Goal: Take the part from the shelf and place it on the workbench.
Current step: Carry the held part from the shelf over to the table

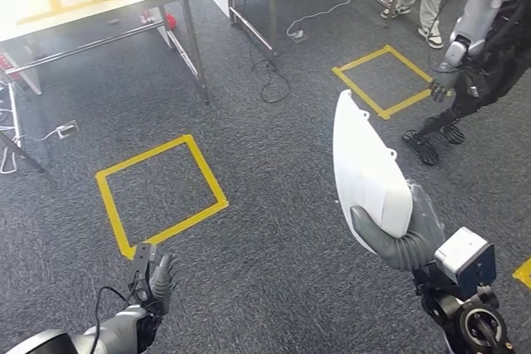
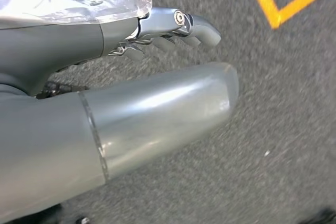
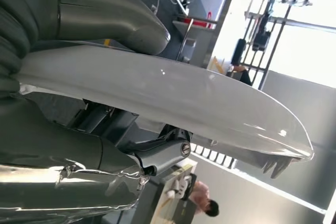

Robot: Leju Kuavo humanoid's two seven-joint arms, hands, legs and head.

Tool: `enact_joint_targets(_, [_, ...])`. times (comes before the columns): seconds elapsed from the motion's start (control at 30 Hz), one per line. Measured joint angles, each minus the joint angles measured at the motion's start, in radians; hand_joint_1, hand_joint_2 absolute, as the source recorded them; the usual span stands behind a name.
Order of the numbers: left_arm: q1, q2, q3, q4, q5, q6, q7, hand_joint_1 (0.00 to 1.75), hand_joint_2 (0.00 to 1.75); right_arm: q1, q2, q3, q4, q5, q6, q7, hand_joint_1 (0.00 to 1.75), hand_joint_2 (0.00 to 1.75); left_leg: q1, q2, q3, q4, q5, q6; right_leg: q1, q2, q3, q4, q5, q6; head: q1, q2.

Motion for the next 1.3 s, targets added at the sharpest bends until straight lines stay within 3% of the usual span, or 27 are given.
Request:
enact_joint_targets(0.03, [0.000,-0.001,0.000,0.000,0.000,0.002,-0.002,0.00,0.00,0.000,0.000,0.000,0.000,0.000,0.001,0.000,1.75,1.75,0.002,-0.011,-0.004,0.000,0.002,-0.005,0.001,0.014,0.011,-0.029,0.006,-0.003,0.000,0.000])
enact_joint_targets(0.07, [0.000,-0.001,0.000,0.000,0.000,0.004,-0.004,0.00,0.00,0.000,0.000,0.000,0.000,0.001,0.001,0.000,1.75,1.75,0.003,-0.024,-0.007,-0.001,0.005,-0.012,0.002,0.011,0.018,-0.038,0.002,-0.004,0.000,0.000])
enact_joint_targets(0.1, [0.002,0.001,0.000,0.000,-0.001,0.007,-0.005,0.00,0.00,-0.001,0.000,0.000,0.000,0.002,0.001,0.001,1.75,1.75,0.004,-0.036,-0.010,-0.003,0.009,-0.020,0.001,-0.001,0.024,-0.046,0.002,-0.006,0.000,0.000])
enact_joint_targets(0.13, [0.005,0.001,0.000,0.000,-0.002,0.010,-0.006,0.00,0.00,-0.001,0.000,0.000,0.000,0.002,0.001,0.001,1.75,1.75,0.004,-0.032,-0.012,-0.001,0.008,-0.025,-0.001,-0.015,0.030,-0.051,0.006,-0.010,0.000,0.000])
enact_joint_targets(0.2, [0.007,0.004,0.000,0.000,-0.002,0.013,-0.006,0.00,0.00,-0.004,0.000,0.000,0.000,0.003,0.001,0.002,1.75,1.75,-0.001,0.019,-0.038,0.049,-0.024,-0.035,-0.006,-0.042,0.040,-0.064,0.014,-0.019,-0.006,0.000])
enact_joint_targets(0.27, [0.005,0.004,-0.001,0.000,0.004,0.005,-0.005,0.00,0.00,-0.002,0.000,0.000,-0.001,0.006,0.000,0.004,1.75,1.75,0.000,0.085,-0.102,0.180,-0.089,-0.043,-0.004,-0.069,0.041,-0.068,0.016,-0.024,-0.014,0.000])
enact_joint_targets(0.33, [0.007,0.001,-0.001,0.000,0.014,-0.007,-0.003,0.00,0.00,0.006,0.000,0.000,-0.001,0.009,-0.001,0.008,1.75,1.75,0.004,0.105,-0.157,0.288,-0.124,-0.049,-0.003,-0.098,0.041,-0.067,0.013,-0.025,-0.017,0.000])
enact_joint_targets(0.37, [0.010,0.000,-0.001,0.000,0.019,-0.013,-0.002,0.00,0.00,0.010,0.000,0.000,-0.001,0.011,-0.002,0.009,1.75,1.75,0.006,0.108,-0.157,0.290,-0.116,-0.051,-0.003,-0.112,0.042,-0.067,0.011,-0.023,-0.018,0.000])
enact_joint_targets(0.43, [0.017,0.000,0.000,0.000,0.033,-0.024,-0.006,0.00,0.00,0.016,0.000,0.000,-0.002,0.015,-0.003,0.010,1.75,1.75,0.008,0.128,-0.093,0.175,-0.057,-0.051,-0.003,-0.138,0.045,-0.065,0.005,-0.017,-0.021,0.000])
enact_joint_targets(0.5, [0.018,0.000,0.000,0.000,0.049,-0.039,-0.010,0.00,0.00,0.018,0.000,0.000,-0.005,0.020,-0.004,0.010,1.75,1.75,0.002,0.167,-0.020,0.043,-0.014,-0.042,0.003,-0.159,0.048,-0.059,-0.005,-0.007,-0.024,0.000])
enact_joint_targets(0.53, [0.019,-0.001,0.000,0.000,0.056,-0.046,-0.010,0.00,0.00,0.019,0.000,0.000,-0.007,0.022,-0.004,0.010,1.75,1.75,-0.001,0.177,-0.004,0.013,-0.008,-0.035,0.007,-0.167,0.050,-0.057,-0.010,-0.001,-0.023,0.000])
enact_joint_targets(0.6, [0.023,-0.002,0.001,0.000,0.063,-0.052,-0.010,0.00,0.00,0.019,0.000,0.000,-0.010,0.026,-0.005,0.011,1.75,1.75,-0.003,0.162,-0.002,0.006,-0.011,-0.020,0.010,-0.184,0.057,-0.057,-0.018,0.008,-0.017,0.000])
enact_joint_targets(0.63, [0.026,-0.002,0.001,0.000,0.062,-0.052,-0.010,0.00,0.00,0.019,0.000,0.000,-0.012,0.029,-0.005,0.012,1.75,1.75,-0.002,0.151,-0.002,0.006,-0.012,-0.014,0.007,-0.184,0.058,-0.056,-0.023,0.014,-0.015,0.000])
enact_joint_targets(0.7, [0.028,-0.003,0.001,0.000,0.060,-0.049,-0.011,0.00,0.00,0.018,0.000,0.000,-0.018,0.032,-0.005,0.016,1.75,1.75,0.002,0.128,0.001,0.003,-0.011,-0.003,0.002,-0.145,0.041,-0.010,-0.060,0.023,-0.010,0.000])
enact_joint_targets(0.77, [0.026,-0.003,0.001,0.000,0.060,-0.047,-0.011,0.00,0.00,0.018,0.000,0.000,-0.023,0.033,-0.005,0.019,1.75,1.75,0.002,0.105,0.003,0.003,-0.012,0.004,0.000,-0.094,-0.018,0.122,-0.127,0.026,-0.004,0.000])
enact_joint_targets(0.8, [0.026,-0.003,0.001,0.000,0.060,-0.046,-0.011,0.00,0.00,0.018,0.000,0.000,-0.024,0.033,-0.005,0.021,1.75,1.75,0.000,0.093,0.003,0.003,-0.012,0.007,0.001,-0.084,-0.055,0.197,-0.154,0.025,-0.002,0.000])
enact_joint_targets(0.83, [0.027,-0.004,0.001,0.000,0.060,-0.045,-0.011,0.00,0.00,0.019,0.000,0.000,-0.024,0.033,-0.005,0.023,1.75,1.75,-0.001,0.079,0.004,0.003,-0.012,0.008,0.001,-0.080,-0.084,0.251,-0.167,0.024,-0.002,0.000])
enact_joint_targets(0.87, [0.028,-0.004,0.001,0.000,0.061,-0.044,-0.011,0.00,0.00,0.019,0.000,0.000,-0.024,0.033,-0.004,0.024,1.75,1.75,-0.003,0.064,0.005,0.004,-0.012,0.008,0.001,-0.077,-0.097,0.268,-0.159,0.022,-0.002,0.000])
enact_joint_targets(0.93, [0.029,-0.004,0.001,0.000,0.062,-0.043,-0.010,0.00,0.00,0.018,0.000,0.000,-0.024,0.033,-0.004,0.025,1.75,1.75,-0.004,0.033,0.009,0.004,-0.012,0.008,0.002,-0.068,-0.073,0.189,-0.091,0.013,-0.001,0.000])
enact_joint_targets(1.0, [0.029,-0.006,0.001,0.000,0.064,-0.042,-0.008,0.00,0.00,0.016,0.000,0.000,-0.024,0.032,-0.002,0.025,1.75,1.75,-0.004,0.005,0.010,0.004,-0.012,0.006,0.001,-0.021,-0.020,0.050,-0.015,0.000,-0.001,0.000])
enact_joint_targets(1.07, [0.030,-0.007,0.001,0.000,0.065,-0.042,-0.007,0.00,0.00,0.013,0.000,0.001,-0.024,0.031,0.000,0.025,1.75,1.75,0.001,-0.019,0.002,0.005,-0.007,-0.004,0.003,0.016,0.012,-0.025,0.009,-0.006,-0.001,0.000])
enact_joint_targets(1.13, [0.035,-0.005,0.001,0.000,0.066,-0.041,-0.006,0.00,0.00,0.012,0.002,0.002,-0.025,0.031,0.001,0.025,1.75,1.75,0.005,-0.042,-0.006,-0.001,0.002,-0.020,0.003,0.003,0.023,-0.041,0.007,-0.008,-0.001,0.000])
enact_joint_targets(1.17, [0.038,-0.004,0.001,0.000,0.066,-0.041,-0.006,0.00,0.00,0.011,0.002,0.002,-0.025,0.031,0.001,0.025,1.75,1.75,0.004,-0.032,-0.008,0.001,0.001,-0.026,0.001,-0.011,0.028,-0.050,0.011,-0.011,-0.001,0.000])
enact_joint_targets(1.2, [0.039,-0.003,0.001,0.000,0.065,-0.041,-0.006,0.00,0.00,0.010,0.003,0.002,-0.026,0.031,0.001,0.025,1.75,1.75,0.001,-0.007,-0.017,0.018,-0.010,-0.031,-0.001,-0.026,0.033,-0.059,0.016,-0.015,-0.003,0.000])
enact_joint_targets(1.27, [0.036,-0.003,0.001,0.000,0.064,-0.040,-0.007,0.00,0.00,0.008,0.004,0.003,-0.026,0.030,0.002,0.024,1.75,1.75,-0.002,0.065,-0.066,0.117,-0.065,-0.038,-0.002,-0.057,0.040,-0.071,0.022,-0.020,-0.011,0.000])
enact_joint_targets(1.3, [0.034,-0.003,0.001,0.000,0.064,-0.039,-0.007,0.00,0.00,0.009,0.005,0.003,-0.026,0.029,0.002,0.023,1.75,1.75,0.000,0.087,-0.102,0.188,-0.097,-0.041,-0.001,-0.073,0.039,-0.071,0.022,-0.022,-0.014,0.000])
